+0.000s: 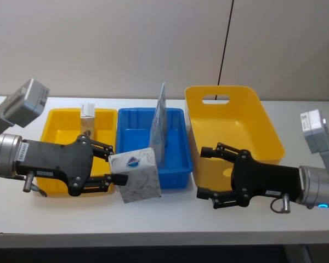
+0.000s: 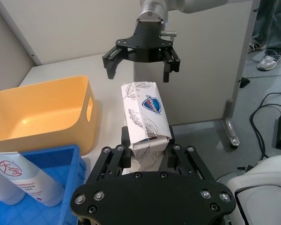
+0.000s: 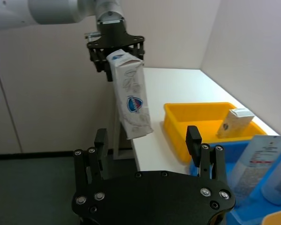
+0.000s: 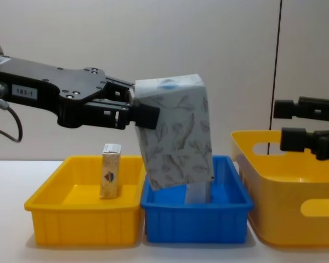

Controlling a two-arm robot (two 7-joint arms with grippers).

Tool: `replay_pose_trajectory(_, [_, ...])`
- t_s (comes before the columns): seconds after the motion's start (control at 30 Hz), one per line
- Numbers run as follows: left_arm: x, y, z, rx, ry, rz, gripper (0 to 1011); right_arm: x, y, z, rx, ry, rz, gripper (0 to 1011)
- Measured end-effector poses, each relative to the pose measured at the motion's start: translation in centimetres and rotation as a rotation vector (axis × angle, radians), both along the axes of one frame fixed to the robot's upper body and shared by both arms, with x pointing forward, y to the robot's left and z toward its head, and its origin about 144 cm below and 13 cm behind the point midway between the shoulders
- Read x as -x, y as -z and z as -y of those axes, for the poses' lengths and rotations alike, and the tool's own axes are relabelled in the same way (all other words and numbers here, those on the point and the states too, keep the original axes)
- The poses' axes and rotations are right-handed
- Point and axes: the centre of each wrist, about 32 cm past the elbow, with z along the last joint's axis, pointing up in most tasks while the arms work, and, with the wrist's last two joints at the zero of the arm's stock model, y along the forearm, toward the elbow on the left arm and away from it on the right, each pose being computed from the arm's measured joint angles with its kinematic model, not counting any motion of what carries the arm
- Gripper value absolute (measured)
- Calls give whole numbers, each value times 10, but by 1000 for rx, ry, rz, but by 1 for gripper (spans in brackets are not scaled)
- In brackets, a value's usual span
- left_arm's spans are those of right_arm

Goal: Bimanual collaborative sorting of washing and personal care products

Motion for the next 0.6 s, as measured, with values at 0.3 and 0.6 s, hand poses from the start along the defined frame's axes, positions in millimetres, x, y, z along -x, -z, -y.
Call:
replay_pose_trajectory(0.3, [0,0,0,0,0,0,352,-6,0,-8,2,-41,-3,1000])
replay_pose_trajectory(0.6, [0,0,0,0,0,0,352,-10,2,-22,-13,-36,9,1000])
